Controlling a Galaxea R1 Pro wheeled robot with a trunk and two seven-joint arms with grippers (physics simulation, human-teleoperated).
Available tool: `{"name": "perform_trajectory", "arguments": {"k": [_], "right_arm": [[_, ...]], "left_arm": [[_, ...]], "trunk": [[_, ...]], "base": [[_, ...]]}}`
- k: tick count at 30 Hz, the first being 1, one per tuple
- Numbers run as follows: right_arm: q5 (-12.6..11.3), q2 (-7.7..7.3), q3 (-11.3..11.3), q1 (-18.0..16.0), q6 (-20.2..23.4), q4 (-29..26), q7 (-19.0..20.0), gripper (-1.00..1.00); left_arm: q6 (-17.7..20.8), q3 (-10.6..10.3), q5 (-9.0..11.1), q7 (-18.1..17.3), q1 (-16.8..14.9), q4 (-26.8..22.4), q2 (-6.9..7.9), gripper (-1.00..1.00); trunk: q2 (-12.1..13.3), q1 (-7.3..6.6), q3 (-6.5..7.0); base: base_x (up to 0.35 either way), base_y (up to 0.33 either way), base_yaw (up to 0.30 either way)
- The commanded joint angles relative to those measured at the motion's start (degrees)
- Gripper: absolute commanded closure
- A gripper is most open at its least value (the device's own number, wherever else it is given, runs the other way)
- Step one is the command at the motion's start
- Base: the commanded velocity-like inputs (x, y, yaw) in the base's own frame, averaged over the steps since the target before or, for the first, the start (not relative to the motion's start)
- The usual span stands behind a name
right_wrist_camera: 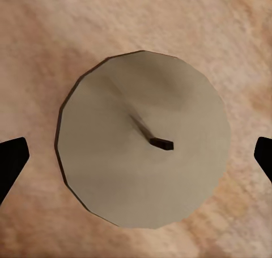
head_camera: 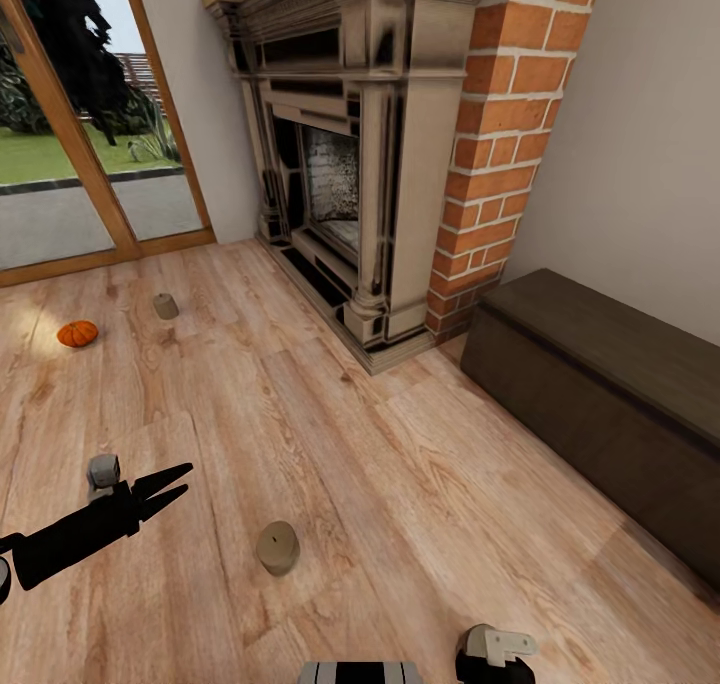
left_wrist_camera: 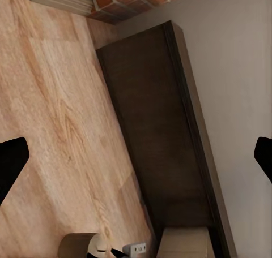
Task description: Place each of the two pumpkins and all three candles from the living room inside a cabinet in the living room (use any cabinet), then make sure every cabinet is closed, and position the cauldron so it is next to a table in the living room.
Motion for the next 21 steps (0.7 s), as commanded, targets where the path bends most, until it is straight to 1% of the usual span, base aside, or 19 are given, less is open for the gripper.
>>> {"name": "perform_trajectory", "arguments": {"k": [1, 3, 9, 15, 21], "right_arm": [[-0.58, -0.01, 0.49, -0.03, -0.23, 0.05, -0.19, -1.0], [-0.58, -0.01, 0.49, -0.03, -0.27, 0.1, -0.17, -1.0], [-0.58, -0.02, 0.49, -0.03, -0.33, 0.12, -0.16, -1.0], [-0.58, -0.02, 0.49, -0.03, -0.33, 0.13, -0.16, -1.0], [-0.58, -0.02, 0.49, -0.03, -0.33, 0.13, -0.16, -1.0]], "left_arm": [[0.27, 0.06, -0.12, -0.24, -0.03, 0.03, 0.0, -1.0], [0.27, 0.01, -0.12, -0.24, -0.03, 0.04, 0.0, -1.0], [0.27, -0.07, -0.12, -0.22, -0.03, 0.0, 0.0, -1.0], [0.27, 0.04, -0.12, -0.24, -0.03, -0.01, 0.0, -1.0], [0.27, 0.06, -0.12, -0.24, -0.03, -0.03, 0.0, -1.0]], "trunk": [[-0.02, -0.01, -0.04], [-0.02, -0.01, -0.04], [-0.1, 0.14, -1.37], [-0.1, 0.14, -1.37], [-0.18, 0.3, -2.7]], "base": [[0.0, 0.0, 0.0], [0.0, 0.0, 0.0], [0.0, 0.0, 0.0], [0.0, 0.0, 0.0], [0.0, 0.0, 0.0]]}}
